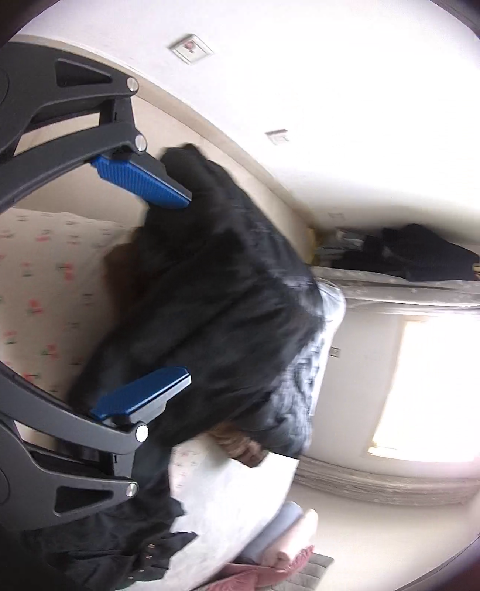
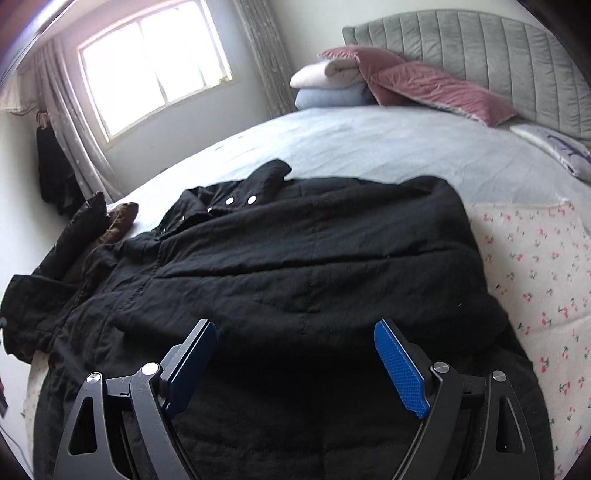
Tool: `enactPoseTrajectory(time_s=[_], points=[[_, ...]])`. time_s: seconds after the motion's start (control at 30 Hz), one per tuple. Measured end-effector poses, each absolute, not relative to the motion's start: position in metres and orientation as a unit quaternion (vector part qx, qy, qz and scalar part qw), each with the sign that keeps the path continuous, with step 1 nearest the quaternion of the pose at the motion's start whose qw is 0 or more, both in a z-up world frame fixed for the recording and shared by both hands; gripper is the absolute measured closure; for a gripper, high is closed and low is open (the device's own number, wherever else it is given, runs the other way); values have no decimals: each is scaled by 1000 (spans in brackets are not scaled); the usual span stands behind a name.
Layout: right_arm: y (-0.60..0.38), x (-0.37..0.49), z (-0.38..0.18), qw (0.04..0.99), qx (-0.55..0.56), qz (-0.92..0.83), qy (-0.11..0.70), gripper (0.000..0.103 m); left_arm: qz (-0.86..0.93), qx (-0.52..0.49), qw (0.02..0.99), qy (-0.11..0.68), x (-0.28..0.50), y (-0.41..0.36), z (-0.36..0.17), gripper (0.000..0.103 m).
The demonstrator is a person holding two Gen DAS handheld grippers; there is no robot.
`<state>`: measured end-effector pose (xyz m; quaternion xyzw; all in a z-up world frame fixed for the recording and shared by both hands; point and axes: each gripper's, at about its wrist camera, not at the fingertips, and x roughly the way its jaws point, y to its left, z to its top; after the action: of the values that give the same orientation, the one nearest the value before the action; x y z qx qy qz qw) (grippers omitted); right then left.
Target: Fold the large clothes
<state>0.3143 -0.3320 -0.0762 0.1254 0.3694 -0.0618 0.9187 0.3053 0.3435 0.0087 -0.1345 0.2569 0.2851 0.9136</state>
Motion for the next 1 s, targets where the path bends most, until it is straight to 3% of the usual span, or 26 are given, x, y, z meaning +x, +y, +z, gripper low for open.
enactPoseTrajectory(time_s=[0.07, 0.13, 0.17, 0.3, 0.5, 0.63, 0.8, 1.0], points=[[-330, 315, -75, 920, 122, -55, 369, 15, 281, -125, 919, 245, 316, 350, 11, 21], [-327, 314, -74, 922, 111, -52, 366, 15, 282, -121, 919, 248, 329, 353, 12, 48], [-327, 314, -74, 924, 107, -51, 364, 15, 286, -122, 918, 246, 332, 356, 15, 88], [-326, 312, -71, 929, 100, -45, 353, 15, 232, -200, 931, 200, 330, 349, 53, 91], [-332, 313, -72, 927, 117, -46, 353, 15, 120, -176, 972, 99, 325, 265, 147, 92], [-331, 313, -72, 928, 117, -44, 352, 15, 36, -143, 986, 78, 340, 189, 185, 92], [-333, 312, -71, 929, 118, -43, 349, 15, -54, -124, 986, 97, 376, 93, 187, 92], [-340, 311, -70, 929, 130, -45, 344, 15, -146, -92, 973, 154, 393, -7, 147, 92]])
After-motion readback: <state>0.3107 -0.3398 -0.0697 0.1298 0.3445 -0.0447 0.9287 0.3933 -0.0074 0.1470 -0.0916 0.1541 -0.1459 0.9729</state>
